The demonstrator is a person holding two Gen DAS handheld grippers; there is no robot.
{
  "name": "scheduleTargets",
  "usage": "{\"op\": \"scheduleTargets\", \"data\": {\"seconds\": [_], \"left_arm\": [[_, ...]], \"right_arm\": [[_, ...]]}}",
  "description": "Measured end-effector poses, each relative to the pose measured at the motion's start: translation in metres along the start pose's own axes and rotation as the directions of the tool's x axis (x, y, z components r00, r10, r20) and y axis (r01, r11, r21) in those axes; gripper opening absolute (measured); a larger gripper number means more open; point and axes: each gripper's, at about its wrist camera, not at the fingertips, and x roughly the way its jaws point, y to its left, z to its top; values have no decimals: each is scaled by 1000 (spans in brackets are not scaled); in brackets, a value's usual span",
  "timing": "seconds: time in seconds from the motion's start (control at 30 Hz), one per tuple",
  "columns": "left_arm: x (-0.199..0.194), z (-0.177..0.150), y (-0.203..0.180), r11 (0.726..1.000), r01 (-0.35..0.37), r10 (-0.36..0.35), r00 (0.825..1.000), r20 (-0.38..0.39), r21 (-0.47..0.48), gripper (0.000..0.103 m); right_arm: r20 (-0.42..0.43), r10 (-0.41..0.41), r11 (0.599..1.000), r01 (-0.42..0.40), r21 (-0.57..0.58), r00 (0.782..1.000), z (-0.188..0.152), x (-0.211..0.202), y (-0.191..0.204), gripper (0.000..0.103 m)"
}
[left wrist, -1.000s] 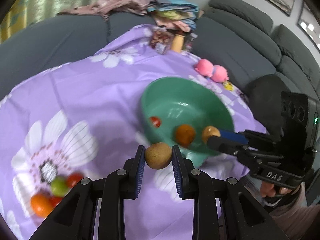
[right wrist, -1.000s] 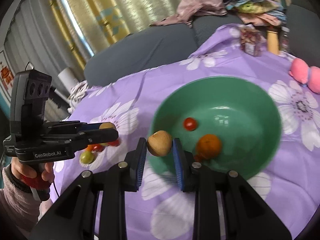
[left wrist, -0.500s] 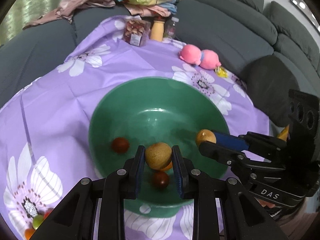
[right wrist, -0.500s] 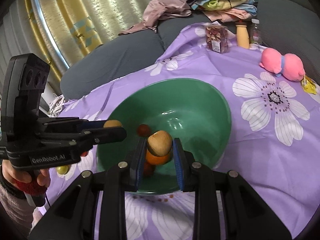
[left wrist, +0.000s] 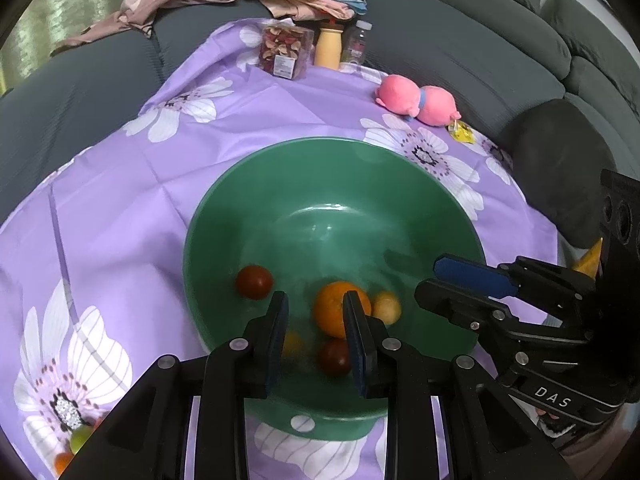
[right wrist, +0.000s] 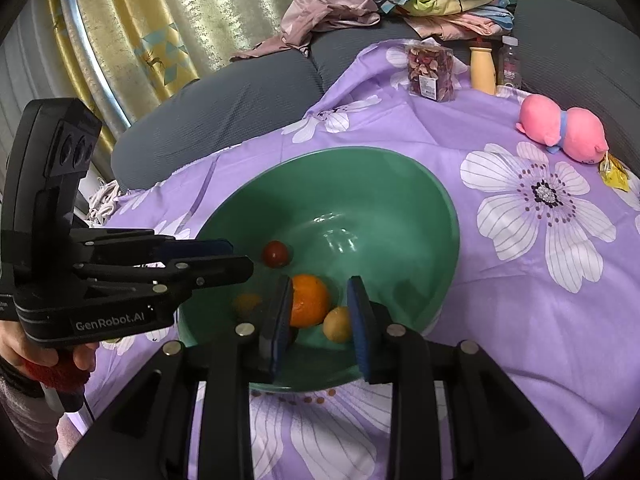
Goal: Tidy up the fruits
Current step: 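Carry both fruits over the green bowl and open both grippers, then move both tools back from the bowl toward the remaining fruit cluster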
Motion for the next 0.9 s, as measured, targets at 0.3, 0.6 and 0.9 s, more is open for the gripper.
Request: {"op": "scheduleTargets", "data": {"seconds": [0.3, 0.6, 0.9], "left_arm": [[-22, -13, 9, 998, -4, 6, 1000, 30, -55, 40], [-59, -44, 26, 992, -38, 48, 996, 80, -123, 61], [-91, -77, 51, 973, -83, 107, 989, 99, -214, 65]], "right_arm": [[16, 26, 1000, -26, -7, 1000, -7, -15, 13, 43], [11, 73, 997, -73, -28, 997, -16, -25, 35, 53], [-16, 109, 989, -110, -101, 994, -27, -32, 68, 58]]}}
